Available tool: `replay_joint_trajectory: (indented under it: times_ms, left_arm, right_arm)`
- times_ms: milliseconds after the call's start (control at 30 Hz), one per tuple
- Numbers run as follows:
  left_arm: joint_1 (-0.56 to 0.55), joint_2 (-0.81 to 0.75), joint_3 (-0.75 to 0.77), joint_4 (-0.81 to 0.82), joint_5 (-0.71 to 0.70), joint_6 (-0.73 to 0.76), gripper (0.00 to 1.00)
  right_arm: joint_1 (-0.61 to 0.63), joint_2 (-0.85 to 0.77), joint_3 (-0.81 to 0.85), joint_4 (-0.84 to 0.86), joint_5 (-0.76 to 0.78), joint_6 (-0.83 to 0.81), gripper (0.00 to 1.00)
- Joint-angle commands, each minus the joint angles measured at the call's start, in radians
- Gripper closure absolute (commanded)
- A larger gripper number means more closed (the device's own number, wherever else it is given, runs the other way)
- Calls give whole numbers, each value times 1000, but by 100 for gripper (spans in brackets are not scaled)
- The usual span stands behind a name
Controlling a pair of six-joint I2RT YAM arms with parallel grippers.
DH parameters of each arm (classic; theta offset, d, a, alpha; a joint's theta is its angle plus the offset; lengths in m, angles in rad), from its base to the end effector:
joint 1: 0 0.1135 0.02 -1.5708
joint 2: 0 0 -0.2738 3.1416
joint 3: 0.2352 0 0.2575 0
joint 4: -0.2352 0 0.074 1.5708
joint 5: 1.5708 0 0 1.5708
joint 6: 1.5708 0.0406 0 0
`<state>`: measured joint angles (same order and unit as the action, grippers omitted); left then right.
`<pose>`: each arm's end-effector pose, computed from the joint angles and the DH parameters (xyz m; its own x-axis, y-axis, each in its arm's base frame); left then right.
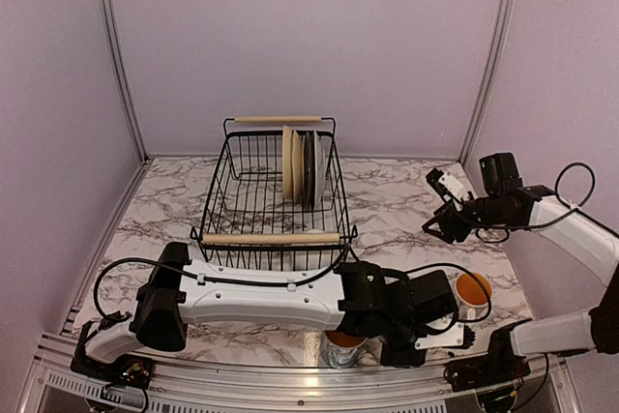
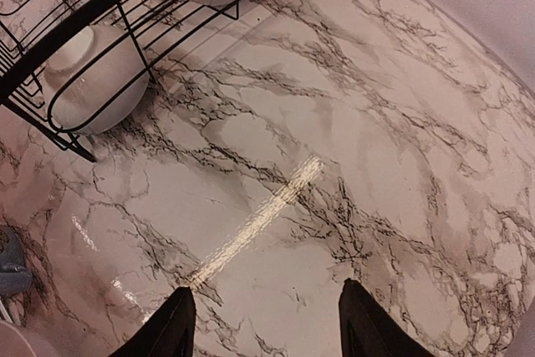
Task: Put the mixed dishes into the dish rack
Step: Grab the bowl from the corner of the board, then move the bowl to the dish rack.
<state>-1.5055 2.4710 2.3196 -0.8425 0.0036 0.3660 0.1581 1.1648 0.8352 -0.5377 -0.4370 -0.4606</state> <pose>0.0360 -0.5524 0.2092 0.3061 0.8036 -0.5104 0.9515 -0.2402 0.1924 0.2342 0.0547 0.2563 -0.4910 -0.4861 -0.7229 -0.7047 0.7095 0.0016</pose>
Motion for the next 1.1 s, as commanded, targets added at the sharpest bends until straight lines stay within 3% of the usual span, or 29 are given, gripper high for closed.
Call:
replay_joint_trajectory:
  times_ms: [0,333,533,633,767,900,1067]
  left_arm:
    - [1,-208,-26,126,93,-49,100]
    - [119,-649,-407,368,208,-212,100]
    - [307,-939,-693,494,264,-354,100]
    - [430,-1040,-817,573,299,-505,100]
    - [628,-1113,-974,688,336,-741,100]
    - [822,-1115,-1149,930,510,-1026,100]
    - [935,-1042,-1208,1060,559,-1203,100]
  right_arm:
    - [-9,-38,90,-54,51,-16,44]
    - [-7,33,436,-192,5,-32,44]
    - [47,131,538,-186,2,3,44]
    - [78,174,555,-177,1,7,44]
    - [103,230,576,-187,12,-3,44]
    - [112,267,595,-192,12,-7,44]
    - [118,285,608,-197,3,-9,44]
